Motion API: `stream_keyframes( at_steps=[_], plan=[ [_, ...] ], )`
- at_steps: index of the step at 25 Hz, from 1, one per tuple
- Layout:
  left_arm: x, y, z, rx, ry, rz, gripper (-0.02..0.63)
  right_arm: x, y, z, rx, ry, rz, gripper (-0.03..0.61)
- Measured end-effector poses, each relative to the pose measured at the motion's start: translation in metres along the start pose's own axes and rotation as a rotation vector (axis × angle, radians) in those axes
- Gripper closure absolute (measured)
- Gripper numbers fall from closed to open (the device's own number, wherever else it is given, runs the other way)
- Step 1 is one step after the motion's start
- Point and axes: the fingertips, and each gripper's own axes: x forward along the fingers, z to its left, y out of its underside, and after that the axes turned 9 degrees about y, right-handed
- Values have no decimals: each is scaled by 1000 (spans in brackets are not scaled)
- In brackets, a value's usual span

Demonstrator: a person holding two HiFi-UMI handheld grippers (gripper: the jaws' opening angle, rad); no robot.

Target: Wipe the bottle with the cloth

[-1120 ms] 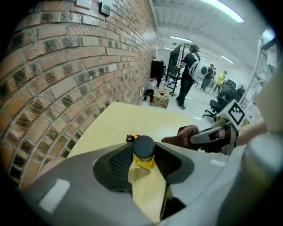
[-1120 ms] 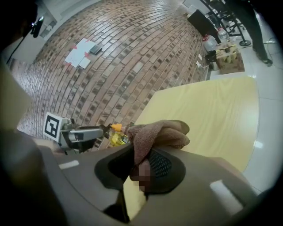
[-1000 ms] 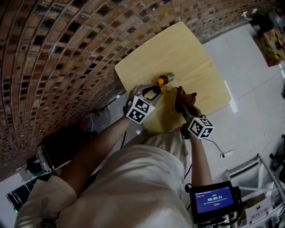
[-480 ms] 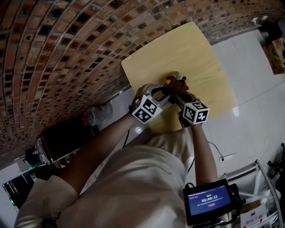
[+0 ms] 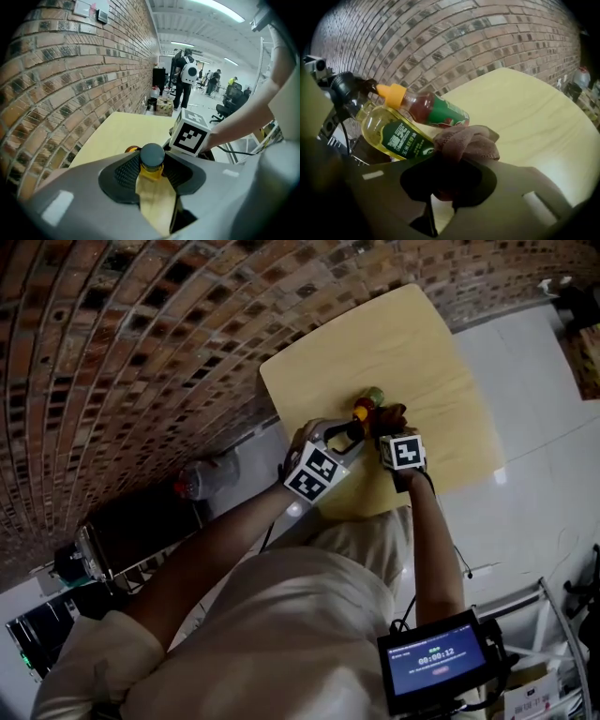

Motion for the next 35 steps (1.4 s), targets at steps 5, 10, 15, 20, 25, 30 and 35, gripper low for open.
stream_keyframes(
  at_steps=[5, 10, 15, 20, 25, 30, 35],
  plan=[
    [1, -1, 3, -124, -37, -28, 440, -34, 3, -18, 187, 12, -98, 511],
    [3, 0, 0, -279, -92, -30, 440, -104, 18, -36, 393, -26, -319, 511],
    [1, 0, 6, -437, -149, -31, 439, -163, 5, 5, 379, -174, -473, 511],
    [4, -1, 7, -559, -158, -18, 436, -164, -26, 58, 333, -317, -506, 511],
    [8, 2, 8, -634, -143, 0, 436, -122, -25, 54, 355, -295, -441, 512],
    [11, 1, 5, -651, -143, -1, 435, -94, -17, 48, 348, -241, -352, 512],
    [9, 2, 9, -713, -153, -12, 432, -56, 4, 20, 427, -117, -217, 512]
  ],
)
